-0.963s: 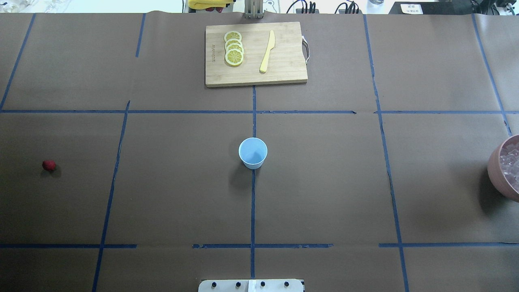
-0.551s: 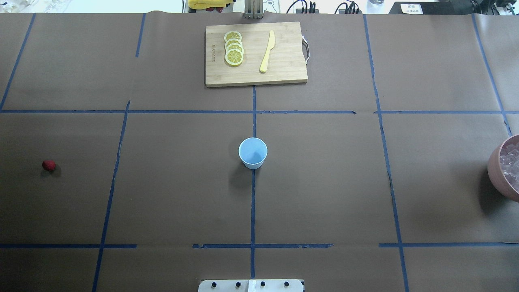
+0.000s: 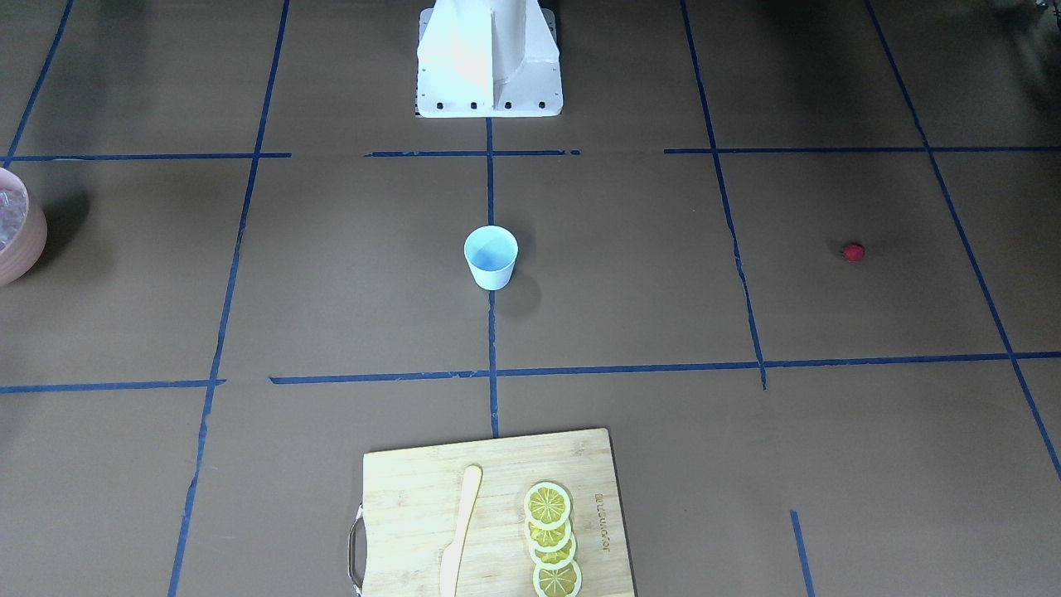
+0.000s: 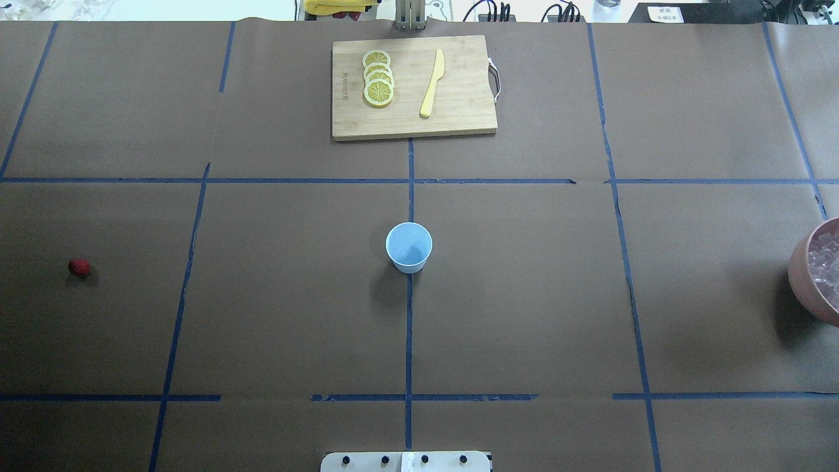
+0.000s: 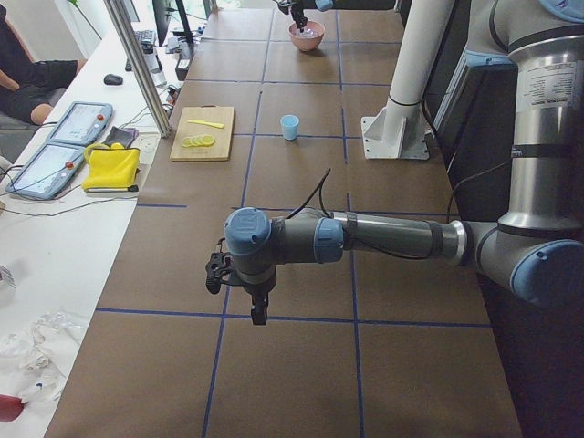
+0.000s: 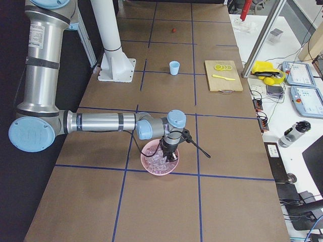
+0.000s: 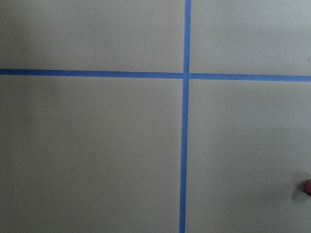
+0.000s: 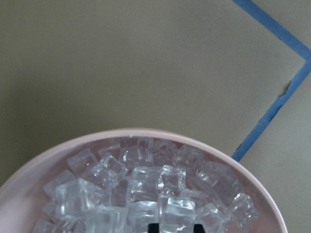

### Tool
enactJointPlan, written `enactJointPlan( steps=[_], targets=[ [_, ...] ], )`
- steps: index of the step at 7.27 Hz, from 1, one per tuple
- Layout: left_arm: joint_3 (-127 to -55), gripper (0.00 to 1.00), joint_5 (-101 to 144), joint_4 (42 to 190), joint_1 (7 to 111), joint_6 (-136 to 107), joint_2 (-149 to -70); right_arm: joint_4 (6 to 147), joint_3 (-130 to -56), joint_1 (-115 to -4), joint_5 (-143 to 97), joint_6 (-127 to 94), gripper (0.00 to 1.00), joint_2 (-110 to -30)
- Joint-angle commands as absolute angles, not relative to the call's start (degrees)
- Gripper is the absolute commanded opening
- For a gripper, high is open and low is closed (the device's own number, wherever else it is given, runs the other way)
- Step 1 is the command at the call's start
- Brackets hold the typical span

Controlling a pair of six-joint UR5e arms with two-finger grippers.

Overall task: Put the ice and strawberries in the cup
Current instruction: 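Lift the ice cube out of the pink bowl with the right gripper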

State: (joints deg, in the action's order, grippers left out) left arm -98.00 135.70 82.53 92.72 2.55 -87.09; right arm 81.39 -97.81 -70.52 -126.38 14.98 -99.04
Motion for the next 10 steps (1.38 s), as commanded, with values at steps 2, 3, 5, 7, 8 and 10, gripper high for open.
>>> enactJointPlan(
  steps=[2,3,5,7,8,10],
  targets=[
    [-98.26,1.0,135.7,82.44,92.72,2.46,-87.1,81.47,-98.61,-72.23,-126.47,15.91,0.0,-98.79],
    [-98.44,1.0,135.7,82.35,92.72,2.46,-87.1,82.08,-100.01,-73.12,-126.74,16.08,0.0,-98.79],
    [-98.61,1.0,135.7,82.35,92.72,2.46,-87.19,87.76,-106.74,-76.27,-127.27,16.08,0.0,-98.18],
    [-98.61,1.0,135.7,82.27,92.72,2.46,-87.19,95.51,-115.28,-76.81,-129.09,14.43,0.0,-95.73],
    [-98.7,1.0,135.7,82.27,92.72,2.46,-87.1,96.32,-115.75,-76.82,-132.5,10.67,0.0,-92.75],
    [-98.61,1.0,135.7,82.26,92.72,2.37,-87.01,96.33,-116.28,-74.47,-137.35,-7.28,0.0,-83.81]
  ],
)
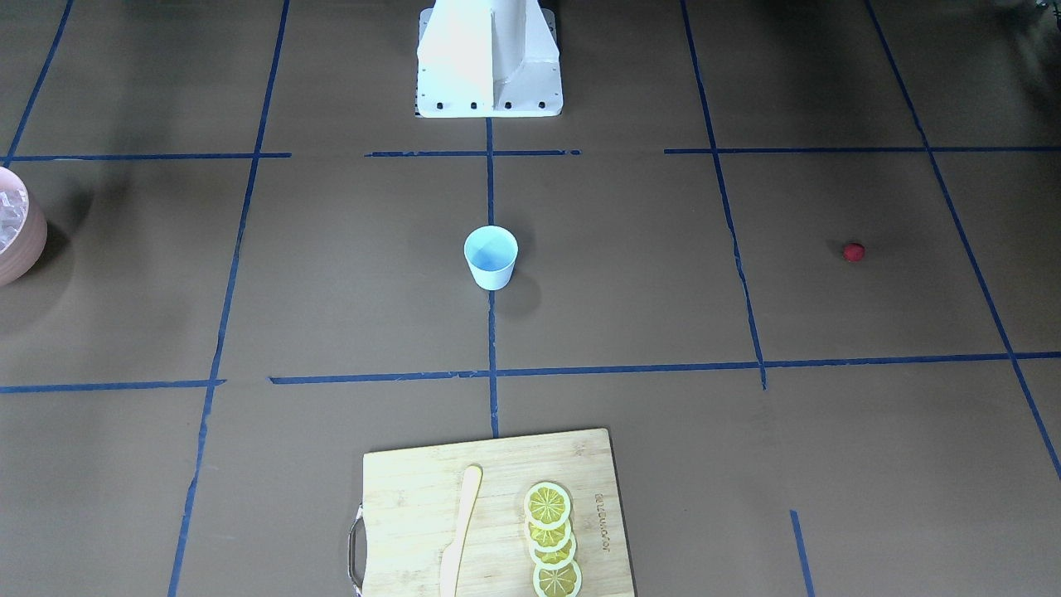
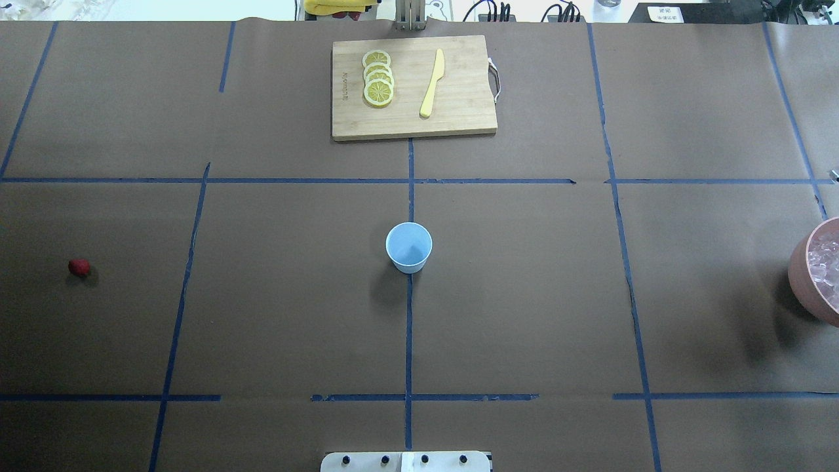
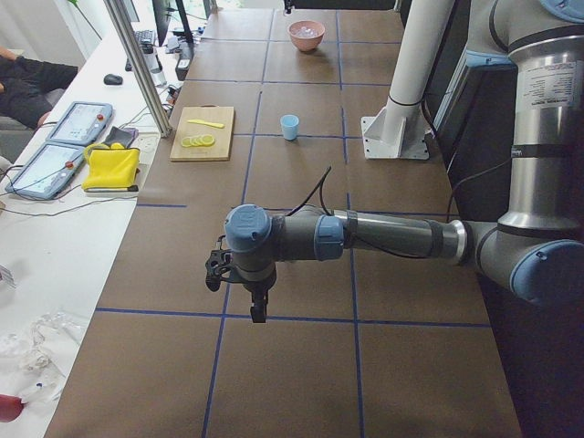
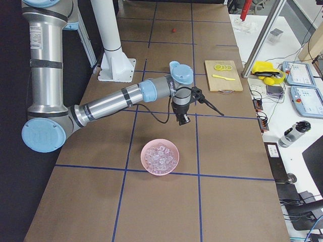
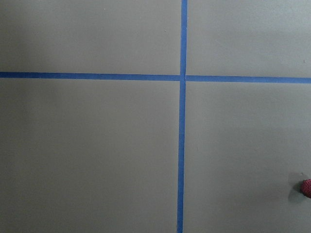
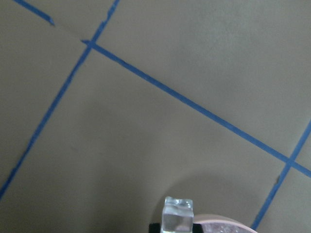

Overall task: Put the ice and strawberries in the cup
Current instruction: 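Carry the ice cube with the right gripper over the light-blue cup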

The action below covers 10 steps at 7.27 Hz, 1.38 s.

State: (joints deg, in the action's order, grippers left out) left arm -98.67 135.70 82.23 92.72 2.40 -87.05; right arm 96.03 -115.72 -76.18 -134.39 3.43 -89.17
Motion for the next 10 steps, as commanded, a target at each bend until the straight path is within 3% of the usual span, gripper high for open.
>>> enactJointPlan(
  steps=[1,3,6,10],
  targets=[
    [-98.61,1.0,135.7,82.27,92.72,2.37,-87.01,96.42,-117.24,-70.27,-137.37,-15.82,0.0,-78.89],
    [-98.61,1.0,135.7,82.18,92.72,2.37,-86.92,96.5,-116.72,-55.55,-131.01,-40.04,0.0,-67.13],
    [-97.74,1.0,135.79,82.35,92.64,2.37,-87.01,96.59,-111.74,-36.44,-113.7,-61.81,0.0,-55.94],
    [-97.56,1.0,135.79,82.44,92.64,2.37,-87.01,96.5,-102.24,-29.02,-106.11,-68.11,0.0,-47.13]
  ],
)
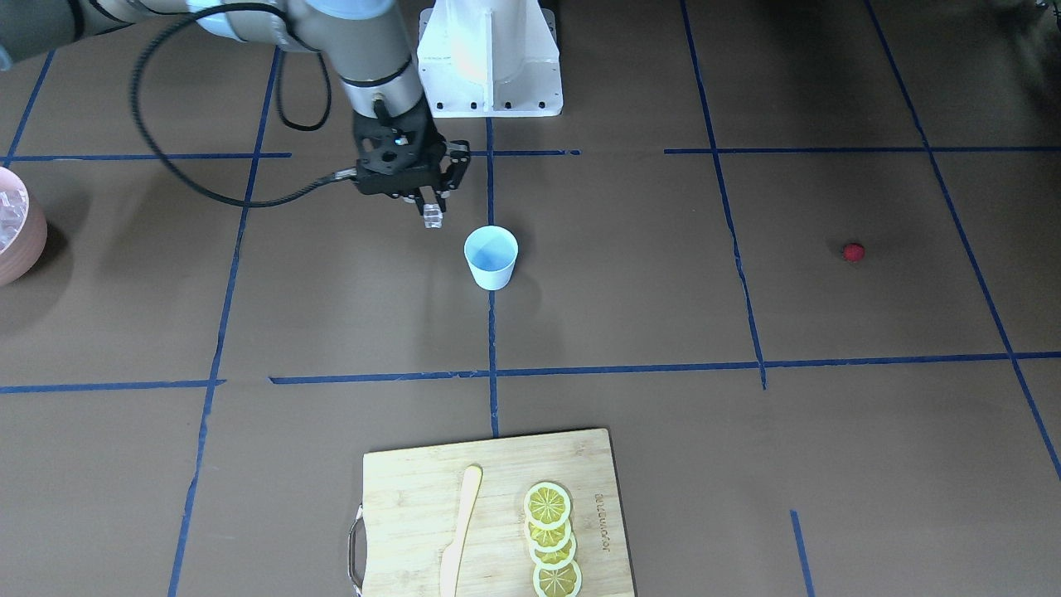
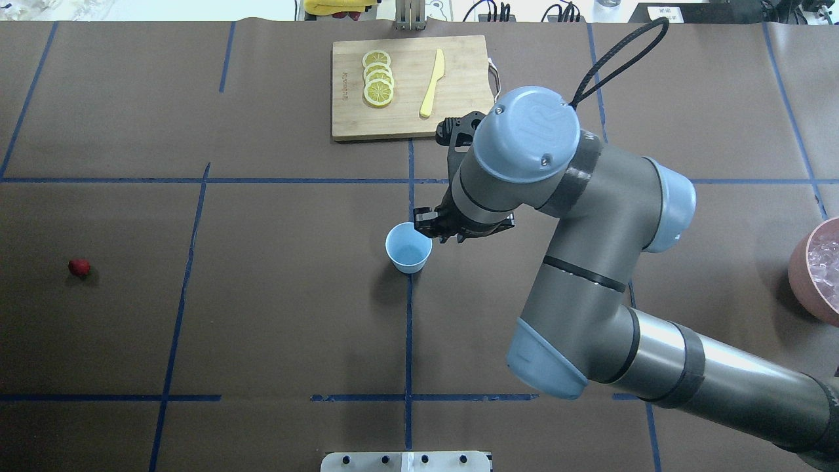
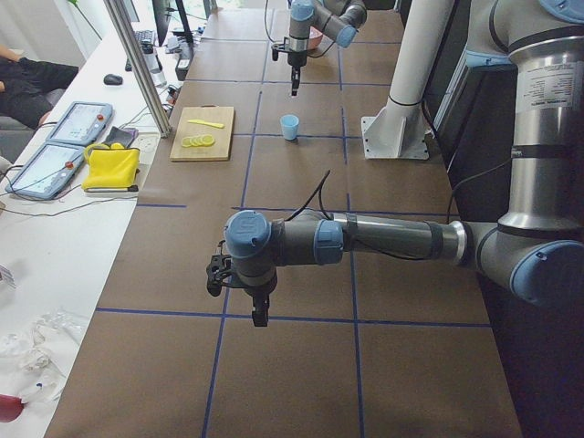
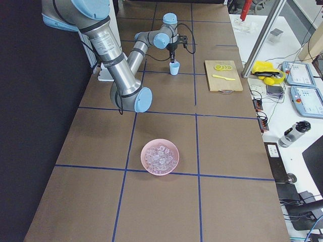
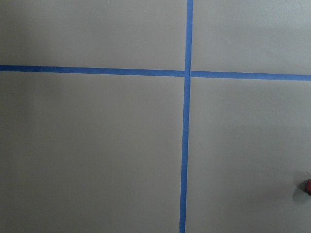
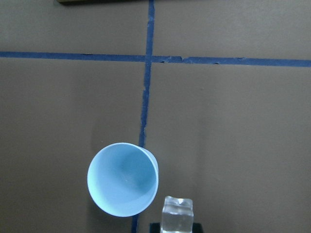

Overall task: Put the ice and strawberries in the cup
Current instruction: 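Carry the ice cube with the right gripper over the light-blue cup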

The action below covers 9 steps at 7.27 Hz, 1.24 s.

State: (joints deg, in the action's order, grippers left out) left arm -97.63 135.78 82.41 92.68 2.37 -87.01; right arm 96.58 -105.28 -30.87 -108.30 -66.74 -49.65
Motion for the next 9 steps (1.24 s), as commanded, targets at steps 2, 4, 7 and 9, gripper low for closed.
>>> enactJointPlan(
  steps=[2,4,7,9],
  targets=[
    [-97.56,1.0,135.7,82.62,92.64,2.37,-87.01,96.33,-95.58,-28.65,-105.73,-68.38,0.0,-41.78],
    [-97.56,1.0,135.7,82.71,92.64,2.37,-87.01,96.24,-93.87,-28.48,-105.38,-68.29,0.0,-41.13],
    [-97.47,1.0,135.7,82.79,92.64,2.37,-87.01,96.15,-92.9,-27.95,-104.77,-68.29,0.03,-40.96],
    [-97.47,1.0,135.7,82.97,92.64,2.37,-87.01,96.07,-92.81,-27.95,-104.85,-68.29,0.31,-40.87]
  ],
)
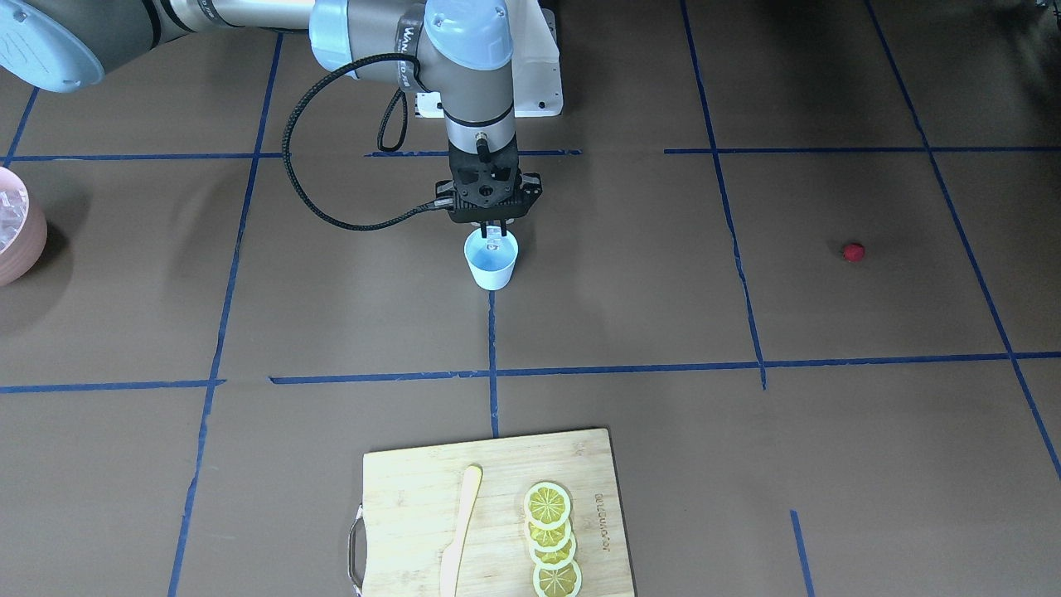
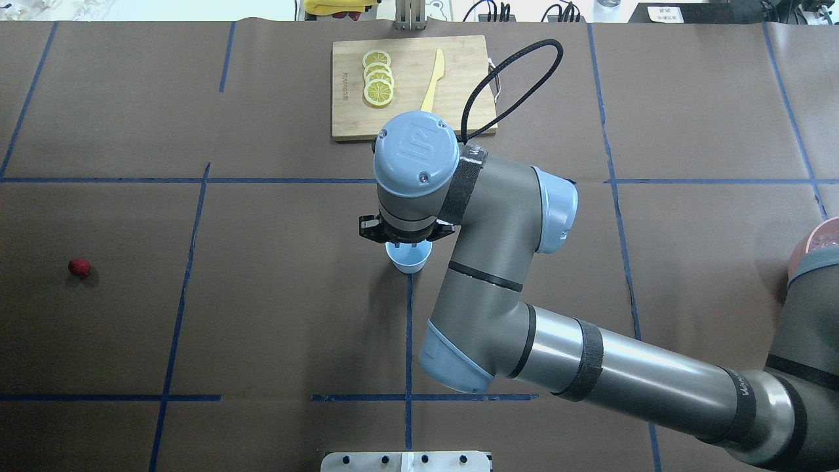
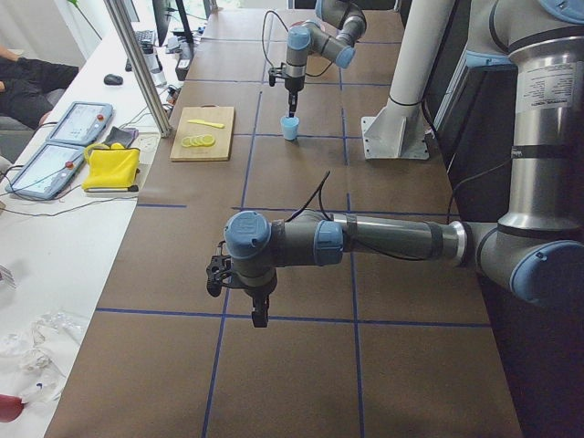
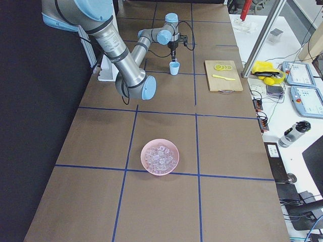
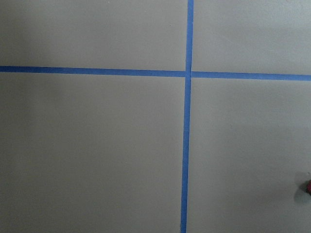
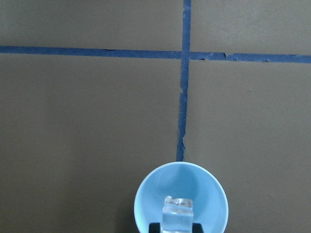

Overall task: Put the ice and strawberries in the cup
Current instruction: 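Open the right gripper to drop the ice cube into the cup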

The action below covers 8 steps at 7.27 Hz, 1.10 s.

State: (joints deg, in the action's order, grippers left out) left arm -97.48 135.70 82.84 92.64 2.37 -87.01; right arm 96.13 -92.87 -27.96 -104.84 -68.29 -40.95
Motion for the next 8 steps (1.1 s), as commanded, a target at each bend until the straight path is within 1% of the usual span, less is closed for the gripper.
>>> enactJointPlan(
  steps=[1,2,4,5,6,8],
  targets=[
    [-97.47,1.0,135.7,82.97,92.64,2.37,-87.01,96.15,-92.81,-27.95,-104.85,-68.29,0.53,-40.87],
    [-97.47,1.0,135.7,82.97,92.64,2.37,-87.1,96.15,-92.9,-27.86,-104.85,-68.29,0.68,-40.78],
    [-97.38,1.0,135.7,82.97,92.64,2.37,-87.1,96.15,-92.9,-27.86,-104.85,-68.29,0.81,-40.69],
    [-97.38,1.0,135.7,82.97,92.64,2.37,-87.1,96.15,-92.9,-27.95,-104.85,-68.29,0.94,-40.69],
    [-97.38,1.0,135.7,82.97,92.64,2.37,-87.1,96.15,-92.99,-27.95,-104.85,-68.29,0.98,-40.69],
    [-97.56,1.0,135.7,82.97,92.64,2.37,-87.1,96.24,-92.99,-27.95,-104.85,-68.38,0.98,-40.61]
  ],
)
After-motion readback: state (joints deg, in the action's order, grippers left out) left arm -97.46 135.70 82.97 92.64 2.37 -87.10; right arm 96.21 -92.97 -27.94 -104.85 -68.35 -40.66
